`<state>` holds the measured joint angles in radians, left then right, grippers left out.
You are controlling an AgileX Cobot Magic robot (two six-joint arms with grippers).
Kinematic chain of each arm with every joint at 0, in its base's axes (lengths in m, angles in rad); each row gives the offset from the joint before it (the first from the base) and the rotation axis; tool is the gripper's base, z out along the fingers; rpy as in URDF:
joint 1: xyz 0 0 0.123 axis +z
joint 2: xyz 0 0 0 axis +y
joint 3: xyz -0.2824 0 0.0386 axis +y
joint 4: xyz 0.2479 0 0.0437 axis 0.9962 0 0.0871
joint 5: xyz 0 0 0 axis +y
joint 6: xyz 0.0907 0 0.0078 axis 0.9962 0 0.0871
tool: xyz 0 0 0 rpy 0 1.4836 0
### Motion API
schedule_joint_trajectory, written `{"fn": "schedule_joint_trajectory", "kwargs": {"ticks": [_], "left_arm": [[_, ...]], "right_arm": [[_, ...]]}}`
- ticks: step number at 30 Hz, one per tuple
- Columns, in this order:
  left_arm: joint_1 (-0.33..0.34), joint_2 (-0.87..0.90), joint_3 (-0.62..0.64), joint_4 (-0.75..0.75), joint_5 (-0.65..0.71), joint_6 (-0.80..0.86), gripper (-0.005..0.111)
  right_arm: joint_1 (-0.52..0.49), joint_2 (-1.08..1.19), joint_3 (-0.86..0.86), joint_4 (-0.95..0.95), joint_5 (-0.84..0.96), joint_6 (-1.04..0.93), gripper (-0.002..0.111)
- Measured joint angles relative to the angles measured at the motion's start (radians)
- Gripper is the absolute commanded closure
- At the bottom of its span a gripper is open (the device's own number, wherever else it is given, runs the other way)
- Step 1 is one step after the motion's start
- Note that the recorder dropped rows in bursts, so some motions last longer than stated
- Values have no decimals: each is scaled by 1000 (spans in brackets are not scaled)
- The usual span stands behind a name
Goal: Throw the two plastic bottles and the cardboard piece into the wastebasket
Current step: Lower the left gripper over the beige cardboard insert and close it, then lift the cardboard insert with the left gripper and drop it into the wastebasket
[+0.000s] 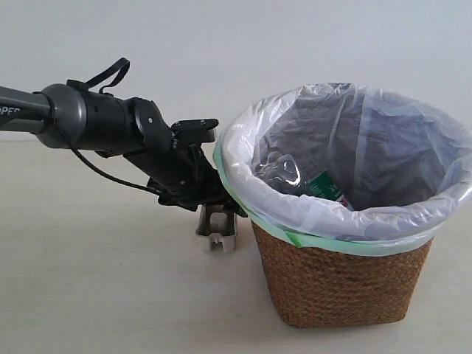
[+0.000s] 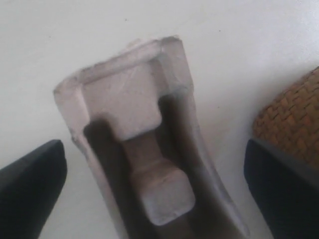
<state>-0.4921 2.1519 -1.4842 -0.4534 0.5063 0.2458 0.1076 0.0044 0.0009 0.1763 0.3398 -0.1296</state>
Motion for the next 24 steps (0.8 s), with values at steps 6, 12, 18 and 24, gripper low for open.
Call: {"fn": "schedule_joint_trajectory", "kwargs": {"ticks": [6, 12, 18, 24], "left_arm": [[0, 10, 0, 31, 0, -8, 17], [0, 62, 0, 64, -20, -23, 17], [0, 63, 0, 71, -47, -24, 28], [26, 63, 0, 72, -42, -24, 73]], "right_arm": [[0, 0, 0, 0, 0, 0, 108], [0, 0, 0, 0, 0, 0, 108], [0, 0, 0, 0, 0, 0, 108], [0, 0, 0, 0, 0, 0, 108]]}}
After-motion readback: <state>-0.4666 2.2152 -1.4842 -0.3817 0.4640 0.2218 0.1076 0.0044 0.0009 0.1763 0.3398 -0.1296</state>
